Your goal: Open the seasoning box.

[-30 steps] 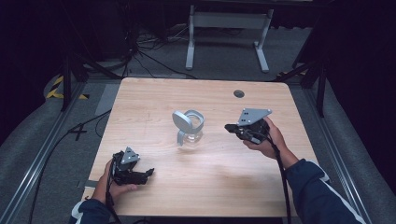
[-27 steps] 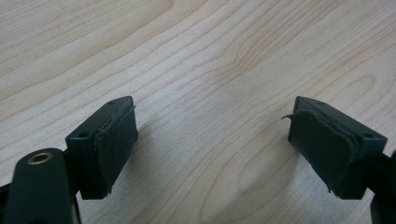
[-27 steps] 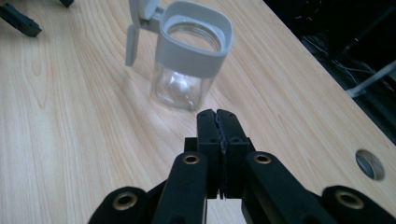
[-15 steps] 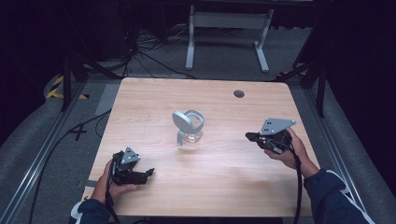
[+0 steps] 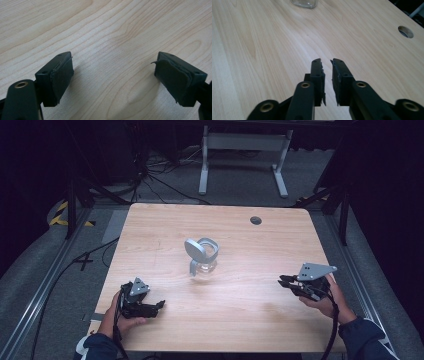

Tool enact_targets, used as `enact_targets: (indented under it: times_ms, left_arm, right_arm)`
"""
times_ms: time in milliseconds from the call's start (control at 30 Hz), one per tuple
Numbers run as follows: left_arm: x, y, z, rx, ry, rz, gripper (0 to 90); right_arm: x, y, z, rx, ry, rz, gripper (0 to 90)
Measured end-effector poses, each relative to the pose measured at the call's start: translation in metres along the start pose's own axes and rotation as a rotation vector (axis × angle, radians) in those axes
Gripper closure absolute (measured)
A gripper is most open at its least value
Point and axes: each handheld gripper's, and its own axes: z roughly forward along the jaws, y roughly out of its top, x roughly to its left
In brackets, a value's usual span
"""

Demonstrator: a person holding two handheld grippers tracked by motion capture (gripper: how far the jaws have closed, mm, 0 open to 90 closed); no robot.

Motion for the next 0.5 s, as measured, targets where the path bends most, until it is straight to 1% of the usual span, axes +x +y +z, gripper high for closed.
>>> enact_targets:
  times_ms: [33, 67, 100, 167, 200, 233, 267, 300, 333, 367, 400, 433, 467, 500]
  left_arm:
    - [0.0, 0.0, 0.0, 0.0, 0.0, 0.0, 15.8]
    - [0.0, 0.0, 0.0, 0.002, -0.002, -0.003, 15.8]
    - [0.0, 0.0, 0.0, 0.0, -0.002, -0.001, 15.8]
    - [0.0, 0.0, 0.0, 0.0, -0.002, -0.002, 15.8]
    - [0.0, 0.0, 0.0, 0.0, -0.001, -0.001, 15.7]
    - [0.0, 0.0, 0.0, 0.0, -0.001, -0.007, 15.6]
    - [-0.001, 0.0, 0.0, 0.0, -0.002, -0.011, 15.6]
    - [-0.001, 0.0, 0.0, 0.0, -0.002, -0.011, 15.6]
    - [-0.001, 0.0, 0.0, -0.001, -0.001, -0.011, 15.6]
    - [-0.001, 0.0, 0.0, -0.001, -0.001, -0.011, 15.6]
    - [-0.001, 0.0, 0.0, -0.001, 0.0, -0.007, 15.6]
    - [0.0, 0.0, 0.0, -0.001, 0.001, -0.004, 15.6]
    - [0.0, 0.0, 0.0, -0.001, 0.001, -0.004, 15.6]
    - [0.0, 0.0, 0.0, -0.001, 0.001, -0.004, 15.6]
  right_arm:
    - [0.001, -0.005, -0.001, -0.003, 0.001, 0.008, 74.0]
    - [0.001, -0.013, -0.003, -0.011, 0.014, 0.019, 71.6]
    - [0.002, -0.02, -0.004, -0.018, 0.017, 0.032, 68.9]
    - [0.003, -0.032, -0.007, -0.014, -0.001, 0.041, 66.1]
    - [0.003, -0.047, -0.01, -0.013, 0.008, 0.091, 62.2]
    - [0.003, -0.054, -0.01, -0.016, 0.0, 0.1, 59.8]
    - [0.004, -0.061, -0.011, -0.005, -0.012, 0.108, 59.5]
    - [0.004, -0.061, -0.011, -0.005, -0.012, 0.108, 59.5]
    - [0.003, -0.076, -0.014, -0.006, -0.008, 0.153, 56.8]
    - [0.003, -0.076, -0.014, -0.006, -0.008, 0.153, 56.8]
    - [0.003, -0.089, -0.016, -0.013, -0.016, 0.197, 53.5]
    - [0.002, -0.095, -0.017, -0.009, -0.016, 0.217, 52.0]
    - [0.002, -0.095, -0.017, -0.009, -0.016, 0.217, 52.0]
    - [0.001, -0.106, -0.018, -0.001, 0.003, 0.266, 45.6]
